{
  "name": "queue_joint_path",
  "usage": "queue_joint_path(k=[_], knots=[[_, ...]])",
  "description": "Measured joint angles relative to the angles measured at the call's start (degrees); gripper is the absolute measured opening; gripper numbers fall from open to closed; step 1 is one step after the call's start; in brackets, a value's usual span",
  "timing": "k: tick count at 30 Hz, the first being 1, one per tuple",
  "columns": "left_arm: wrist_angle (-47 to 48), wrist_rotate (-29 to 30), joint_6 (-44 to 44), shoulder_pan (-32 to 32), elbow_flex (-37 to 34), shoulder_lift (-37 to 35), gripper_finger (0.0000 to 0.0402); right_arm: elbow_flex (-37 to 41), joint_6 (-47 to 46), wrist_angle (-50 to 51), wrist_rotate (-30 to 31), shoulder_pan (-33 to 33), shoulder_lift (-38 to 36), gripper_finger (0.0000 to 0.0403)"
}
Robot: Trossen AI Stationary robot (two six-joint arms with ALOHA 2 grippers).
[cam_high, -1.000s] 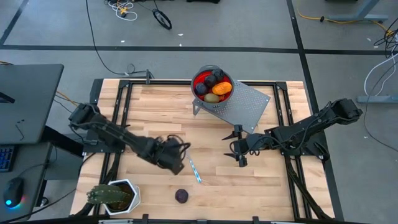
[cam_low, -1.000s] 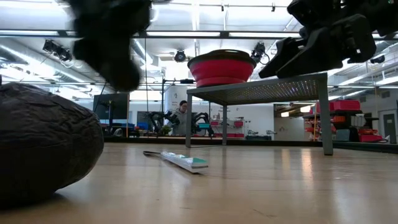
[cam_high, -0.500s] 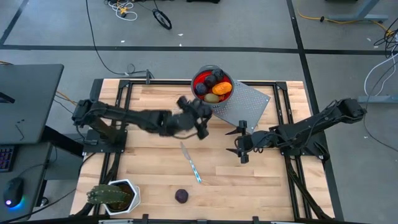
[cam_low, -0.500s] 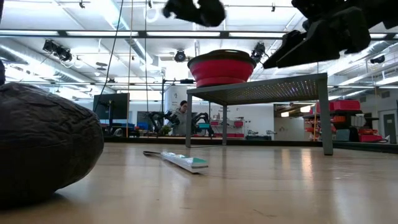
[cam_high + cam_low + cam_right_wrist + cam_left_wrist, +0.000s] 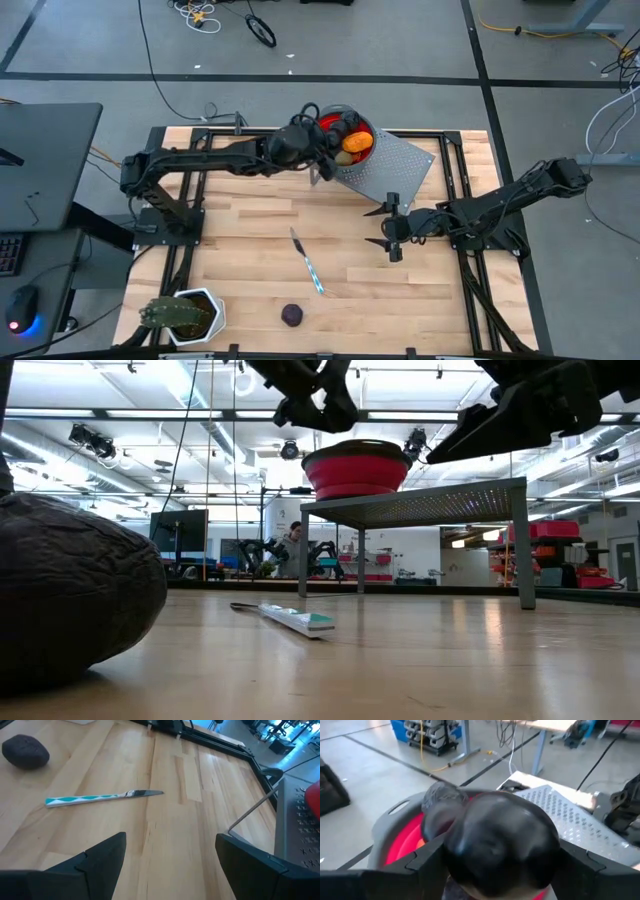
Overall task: Pick & Place Fruit
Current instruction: Put the mangosteen into the red strainer bowl
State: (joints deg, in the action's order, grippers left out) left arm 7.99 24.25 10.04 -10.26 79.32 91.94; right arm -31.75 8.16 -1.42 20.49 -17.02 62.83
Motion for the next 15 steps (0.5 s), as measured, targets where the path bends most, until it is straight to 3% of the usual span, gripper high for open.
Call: queue_joint_path(k=[9,15], knots=[[-10.89,-0.16,-0.16,1.27,-6.74,0.00,0.0281,0.00,0.02,0.15,-0.02,0.00,0.00,0.0318],[-14.61,-0.82,0.30,1.22,-7.24,0.70,0.0284,0.00,0.02,0.11,-0.01,0.00,0.00,0.0318]])
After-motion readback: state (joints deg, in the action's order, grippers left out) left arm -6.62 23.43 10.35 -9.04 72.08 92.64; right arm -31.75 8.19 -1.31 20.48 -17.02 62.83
